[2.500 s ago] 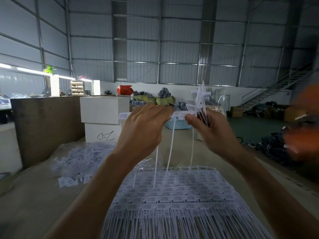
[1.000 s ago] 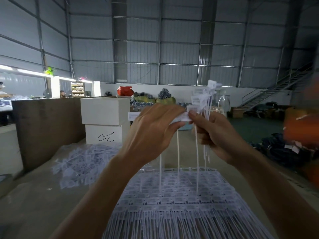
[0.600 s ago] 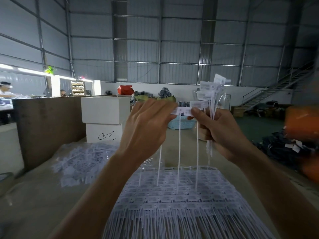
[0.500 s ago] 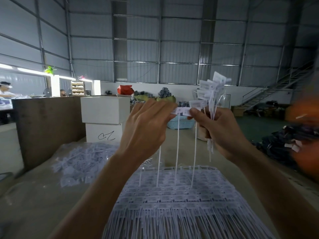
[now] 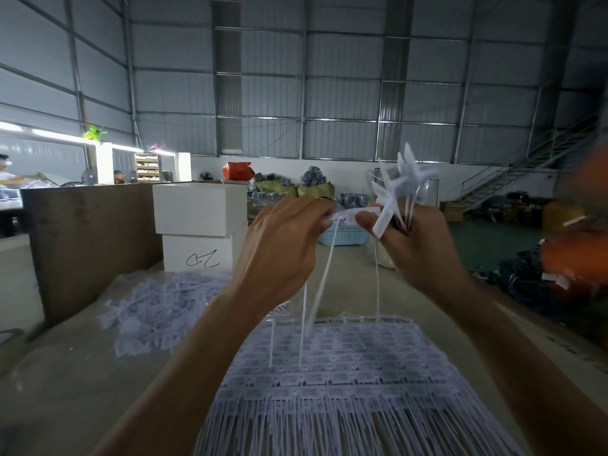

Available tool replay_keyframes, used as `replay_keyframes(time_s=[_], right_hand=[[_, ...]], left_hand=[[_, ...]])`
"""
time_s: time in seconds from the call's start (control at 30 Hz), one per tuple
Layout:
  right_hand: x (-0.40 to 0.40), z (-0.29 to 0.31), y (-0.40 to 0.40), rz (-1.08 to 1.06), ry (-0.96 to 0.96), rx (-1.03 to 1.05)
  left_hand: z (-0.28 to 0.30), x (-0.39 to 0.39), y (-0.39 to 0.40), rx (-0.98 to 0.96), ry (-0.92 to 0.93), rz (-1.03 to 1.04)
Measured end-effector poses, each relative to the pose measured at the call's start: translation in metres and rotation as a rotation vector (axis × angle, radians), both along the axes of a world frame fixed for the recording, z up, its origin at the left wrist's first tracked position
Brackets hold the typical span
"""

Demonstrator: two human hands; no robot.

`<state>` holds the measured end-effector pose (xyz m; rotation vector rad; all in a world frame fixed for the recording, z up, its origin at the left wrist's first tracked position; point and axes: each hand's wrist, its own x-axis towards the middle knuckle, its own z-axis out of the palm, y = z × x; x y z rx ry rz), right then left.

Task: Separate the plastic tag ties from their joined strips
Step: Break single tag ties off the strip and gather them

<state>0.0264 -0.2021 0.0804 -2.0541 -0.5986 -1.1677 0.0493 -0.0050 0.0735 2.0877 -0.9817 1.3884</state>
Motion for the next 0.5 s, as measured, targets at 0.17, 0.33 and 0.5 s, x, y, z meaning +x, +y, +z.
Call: replay_keyframes(time_s=[0.17,0.33,0.5], right_hand=[[0.0037,-0.0064,0.0019,-0.073,-0.045,-0.045],[-0.0015,-0.0009,0.0039,0.123,0.067,0.141],[-0.0044,0.0001,0.0048,0.265,0.224,0.298]], left_hand=[[0.0000,0.0020,-0.0014,-0.132,0.176,-0.172],[0.0049,-0.0029,-0.0005,-0.127,0.110,-0.215],[0.0023,-0.0021,-0.0018,-0.107,0.089,-0.191]])
